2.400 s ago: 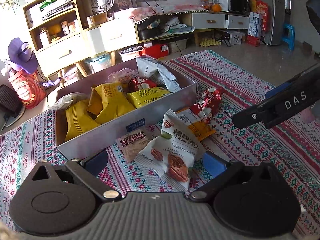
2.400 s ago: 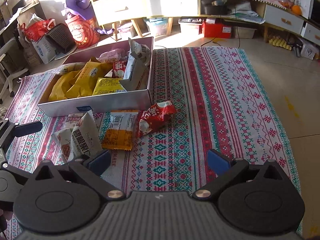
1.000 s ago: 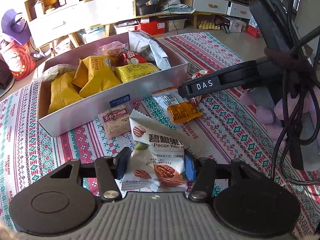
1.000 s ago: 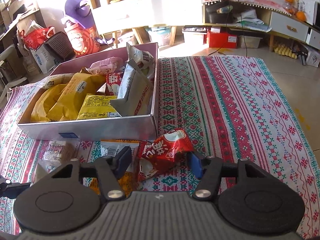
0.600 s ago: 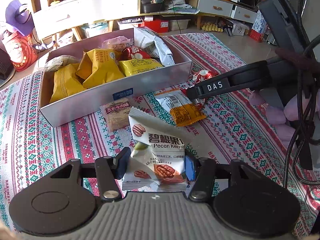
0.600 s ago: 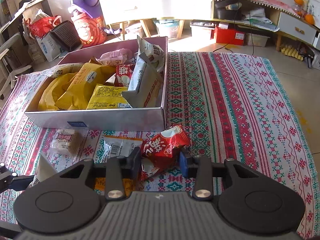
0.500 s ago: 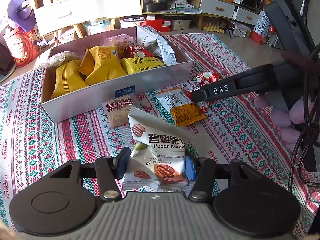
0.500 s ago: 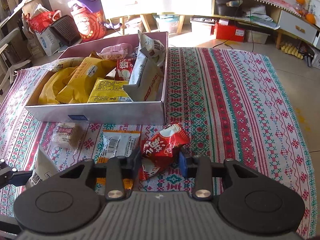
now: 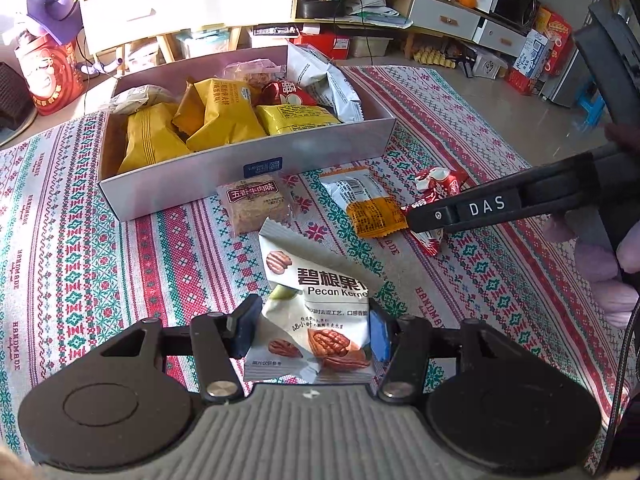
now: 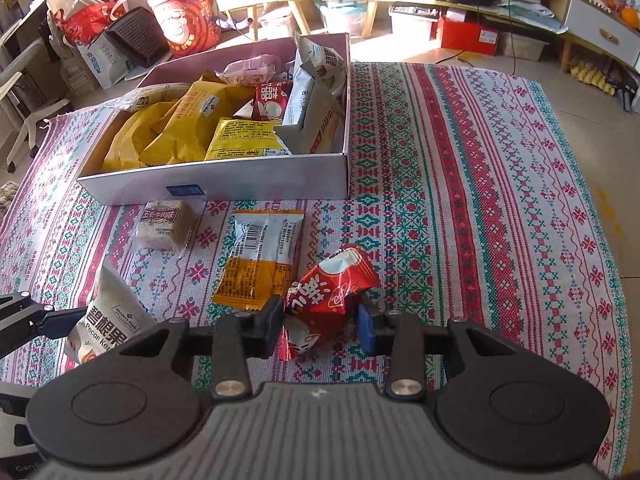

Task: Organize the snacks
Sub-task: 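Grasp red wrapper with right tool while left tool holds the pecan bag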

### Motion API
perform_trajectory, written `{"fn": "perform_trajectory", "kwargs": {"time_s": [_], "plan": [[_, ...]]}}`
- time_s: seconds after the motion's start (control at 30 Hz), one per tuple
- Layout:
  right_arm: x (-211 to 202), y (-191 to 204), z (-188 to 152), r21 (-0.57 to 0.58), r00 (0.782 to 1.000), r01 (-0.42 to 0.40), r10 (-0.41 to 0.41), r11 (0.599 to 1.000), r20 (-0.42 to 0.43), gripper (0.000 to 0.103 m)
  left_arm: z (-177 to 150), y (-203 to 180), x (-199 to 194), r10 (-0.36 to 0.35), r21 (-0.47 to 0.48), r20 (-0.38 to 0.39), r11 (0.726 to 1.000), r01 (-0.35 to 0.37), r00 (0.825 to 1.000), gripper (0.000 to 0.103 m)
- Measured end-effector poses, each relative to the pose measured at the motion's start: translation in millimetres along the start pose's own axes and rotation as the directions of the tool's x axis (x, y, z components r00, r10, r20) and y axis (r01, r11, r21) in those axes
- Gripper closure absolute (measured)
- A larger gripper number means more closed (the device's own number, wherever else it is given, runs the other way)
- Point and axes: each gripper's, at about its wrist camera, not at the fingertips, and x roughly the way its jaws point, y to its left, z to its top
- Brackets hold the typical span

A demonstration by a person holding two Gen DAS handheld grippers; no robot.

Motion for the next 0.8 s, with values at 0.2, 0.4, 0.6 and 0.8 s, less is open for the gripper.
{"fn": "perform_trajectory", "kwargs": {"time_s": [0.2, 0.4, 0.6, 0.8], "plan": [[-8, 4, -2, 0.004, 0.999, -0.048, 0.048, 0.999, -0.009, 0.07, 1, 7, -6, -0.019, -0.045, -0.003, 0.999, 0.019, 1.0, 0.042], [-15, 1, -3, 0.046, 0.996, -0.092, 0.092, 0.995, -0.01, 0.08, 2, 14, -12, -0.026, -0.081, 0.002, 0.996, 0.026, 1.0, 0.042], [-12, -9, -3, 0.106, 0.996, -0.089, 0.091, 0.99, -0.008, 0.059, 0, 16, -8, -0.02, -0.099, -0.023, 0.995, 0.017, 1.0, 0.042], [-3, -11, 0, 0.141, 0.996, -0.083, 0.084, 0.986, -0.004, 0.056, -3, 13, -5, -0.018, -0.085, -0.034, 0.996, 0.015, 0.999, 0.042]]}}
